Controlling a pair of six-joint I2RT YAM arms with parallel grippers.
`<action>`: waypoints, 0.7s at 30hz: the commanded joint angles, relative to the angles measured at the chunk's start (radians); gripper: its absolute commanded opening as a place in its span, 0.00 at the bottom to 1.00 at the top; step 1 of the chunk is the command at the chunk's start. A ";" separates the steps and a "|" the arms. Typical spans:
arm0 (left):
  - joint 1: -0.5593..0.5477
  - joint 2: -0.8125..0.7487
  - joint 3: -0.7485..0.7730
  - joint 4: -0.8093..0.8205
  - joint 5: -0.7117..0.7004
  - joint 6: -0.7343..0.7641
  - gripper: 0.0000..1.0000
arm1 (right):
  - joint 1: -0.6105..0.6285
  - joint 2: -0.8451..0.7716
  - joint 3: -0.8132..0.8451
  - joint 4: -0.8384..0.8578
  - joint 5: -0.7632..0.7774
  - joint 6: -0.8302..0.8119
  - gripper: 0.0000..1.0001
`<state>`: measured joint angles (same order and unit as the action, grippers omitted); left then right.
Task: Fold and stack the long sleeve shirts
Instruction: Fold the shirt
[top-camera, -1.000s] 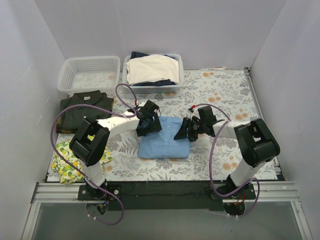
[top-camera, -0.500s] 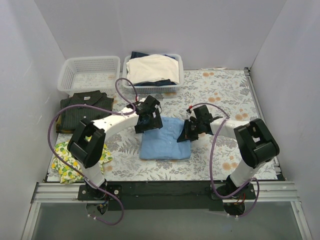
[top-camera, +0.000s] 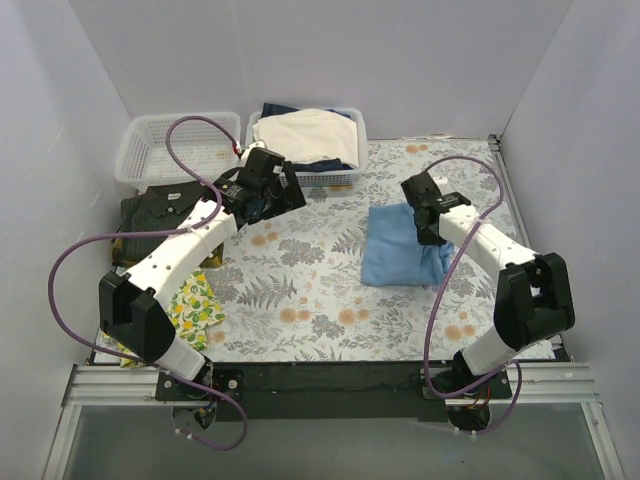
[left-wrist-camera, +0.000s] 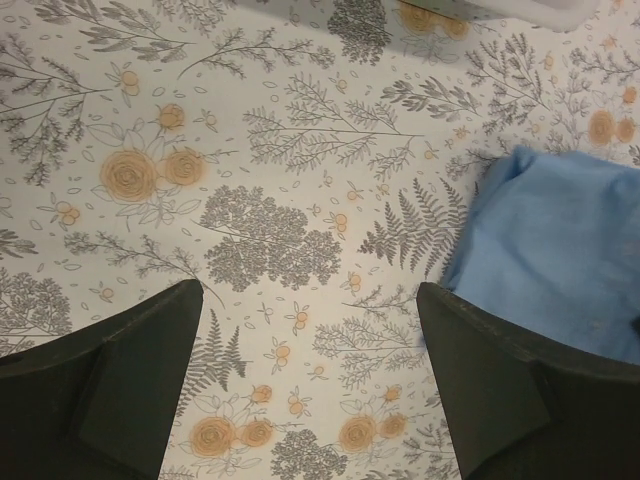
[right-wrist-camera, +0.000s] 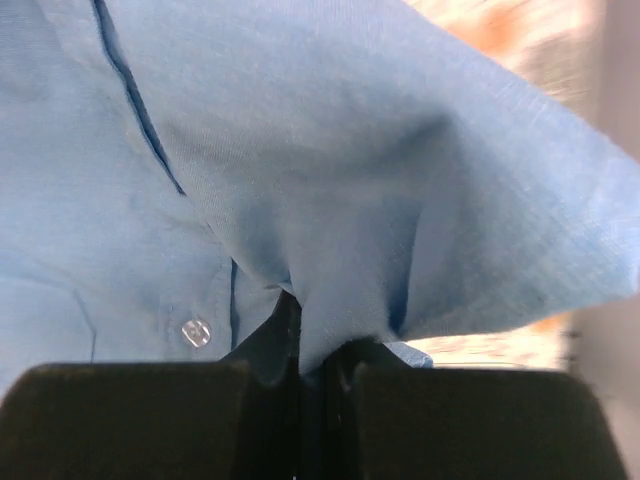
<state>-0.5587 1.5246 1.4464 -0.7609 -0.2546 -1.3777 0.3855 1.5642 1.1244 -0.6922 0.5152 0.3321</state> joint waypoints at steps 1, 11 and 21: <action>0.036 -0.038 0.023 -0.035 0.002 0.040 0.90 | 0.059 -0.081 0.138 -0.129 0.594 -0.074 0.01; 0.103 -0.069 -0.017 -0.021 0.051 0.045 0.90 | 0.433 0.149 0.180 -0.113 1.072 -0.225 0.01; 0.196 -0.145 -0.099 -0.043 0.061 0.051 0.90 | 0.673 0.660 0.398 -0.404 0.841 0.025 0.12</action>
<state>-0.4000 1.4548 1.3701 -0.7864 -0.2028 -1.3449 0.9985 2.1452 1.3609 -0.8524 1.3972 0.1547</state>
